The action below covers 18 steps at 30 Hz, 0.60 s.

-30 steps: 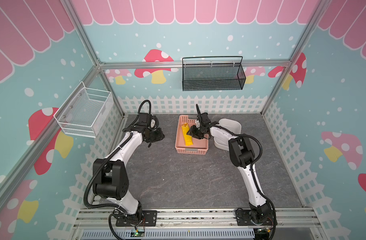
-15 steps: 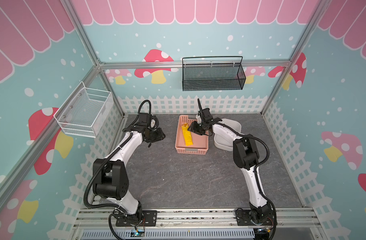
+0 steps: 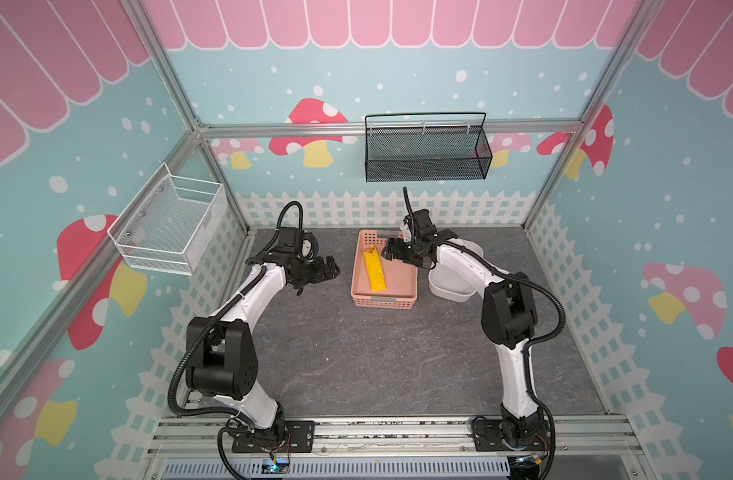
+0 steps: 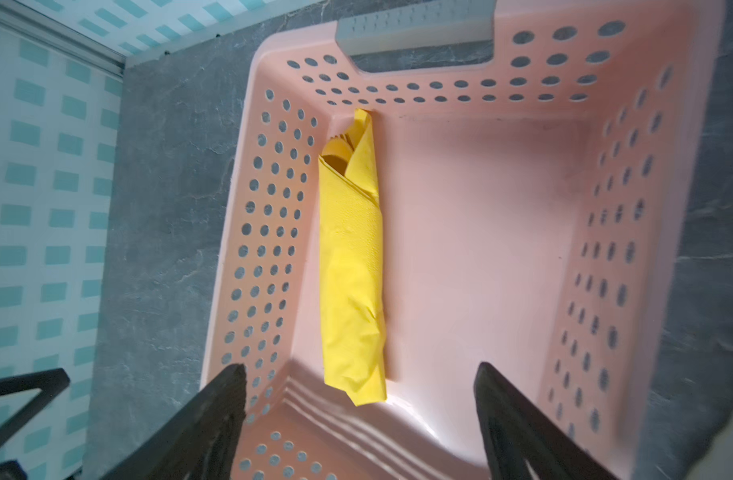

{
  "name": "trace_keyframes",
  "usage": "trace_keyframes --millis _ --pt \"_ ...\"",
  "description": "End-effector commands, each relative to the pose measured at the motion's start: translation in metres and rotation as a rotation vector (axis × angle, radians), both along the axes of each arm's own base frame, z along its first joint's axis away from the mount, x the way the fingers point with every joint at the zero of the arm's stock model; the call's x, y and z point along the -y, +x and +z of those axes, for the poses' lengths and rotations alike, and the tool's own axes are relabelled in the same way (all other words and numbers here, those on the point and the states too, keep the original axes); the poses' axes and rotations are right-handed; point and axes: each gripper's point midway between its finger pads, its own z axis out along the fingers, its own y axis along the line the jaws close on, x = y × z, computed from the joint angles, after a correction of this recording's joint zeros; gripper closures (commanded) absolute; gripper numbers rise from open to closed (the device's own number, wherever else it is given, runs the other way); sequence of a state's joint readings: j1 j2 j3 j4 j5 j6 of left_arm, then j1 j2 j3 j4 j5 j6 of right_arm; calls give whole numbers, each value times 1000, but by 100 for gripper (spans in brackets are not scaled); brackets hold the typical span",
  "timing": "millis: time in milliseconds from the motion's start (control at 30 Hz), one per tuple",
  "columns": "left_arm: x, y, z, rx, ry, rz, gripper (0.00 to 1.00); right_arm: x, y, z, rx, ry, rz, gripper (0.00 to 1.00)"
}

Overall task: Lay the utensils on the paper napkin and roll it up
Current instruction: 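Open the right gripper and lift it away from the basket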

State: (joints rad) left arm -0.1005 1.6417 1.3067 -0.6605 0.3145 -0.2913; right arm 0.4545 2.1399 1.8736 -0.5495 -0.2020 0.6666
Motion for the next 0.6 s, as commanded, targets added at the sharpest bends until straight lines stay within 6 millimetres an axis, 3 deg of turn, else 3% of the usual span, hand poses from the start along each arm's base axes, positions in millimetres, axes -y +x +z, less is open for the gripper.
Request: trace_keyframes --millis 0,267,300,433,567 --pt "-4 0 -1 11 28 0 0 26 -8 11 36 -80 -11 11" --pt "-13 6 12 58 58 58 0 82 -23 19 67 -128 -27 8" --pt "-15 8 14 72 61 71 0 93 -26 30 94 -126 -40 8" --pt "-24 12 19 121 76 142 0 145 -32 36 146 -140 -112 3" --pt "-33 12 10 143 93 203 0 203 -40 36 184 -190 -209 0"
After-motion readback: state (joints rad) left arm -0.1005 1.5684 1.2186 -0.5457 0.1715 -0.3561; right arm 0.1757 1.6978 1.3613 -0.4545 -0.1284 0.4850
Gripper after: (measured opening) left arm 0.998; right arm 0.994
